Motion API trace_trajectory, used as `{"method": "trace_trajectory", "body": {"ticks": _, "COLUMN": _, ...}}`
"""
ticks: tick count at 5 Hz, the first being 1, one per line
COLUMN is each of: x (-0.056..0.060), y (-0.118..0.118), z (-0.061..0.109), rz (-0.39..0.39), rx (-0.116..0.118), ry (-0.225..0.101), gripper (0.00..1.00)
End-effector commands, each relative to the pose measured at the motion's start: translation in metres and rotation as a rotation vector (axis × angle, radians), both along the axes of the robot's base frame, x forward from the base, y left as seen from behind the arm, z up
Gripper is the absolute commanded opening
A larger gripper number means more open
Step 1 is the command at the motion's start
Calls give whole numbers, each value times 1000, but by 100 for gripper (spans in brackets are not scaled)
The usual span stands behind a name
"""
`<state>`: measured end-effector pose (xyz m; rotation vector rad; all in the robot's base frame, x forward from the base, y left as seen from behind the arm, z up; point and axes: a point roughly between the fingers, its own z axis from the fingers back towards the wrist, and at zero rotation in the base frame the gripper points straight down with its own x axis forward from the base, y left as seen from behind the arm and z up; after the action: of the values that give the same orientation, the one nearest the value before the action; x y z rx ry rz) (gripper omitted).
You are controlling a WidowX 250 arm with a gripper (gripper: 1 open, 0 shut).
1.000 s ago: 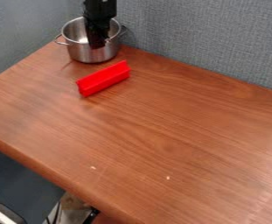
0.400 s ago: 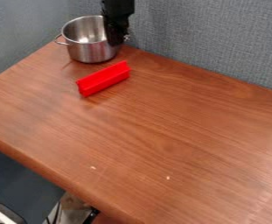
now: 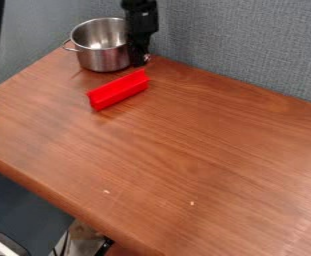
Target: Put the red object in the metal pot
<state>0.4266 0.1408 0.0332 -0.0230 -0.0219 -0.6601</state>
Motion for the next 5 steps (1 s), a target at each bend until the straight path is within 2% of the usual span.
{"method": "trace_trajectory", "body": {"ticks": 1, "x": 7, "y": 20, "z": 28, "rz": -64, "rx": 32, "ry": -52, "gripper": 0}}
{"method": "trace_trajectory", "body": {"ticks": 2, "x": 7, "y": 31, "z": 31, "rz": -128, "rx": 44, "ry": -39, "gripper": 0}}
{"method": "trace_trajectory", "body": {"ticks": 5, "x": 1, "y": 19, "z": 21, "rz": -92, "rx": 23, "ry": 24, "gripper": 0}}
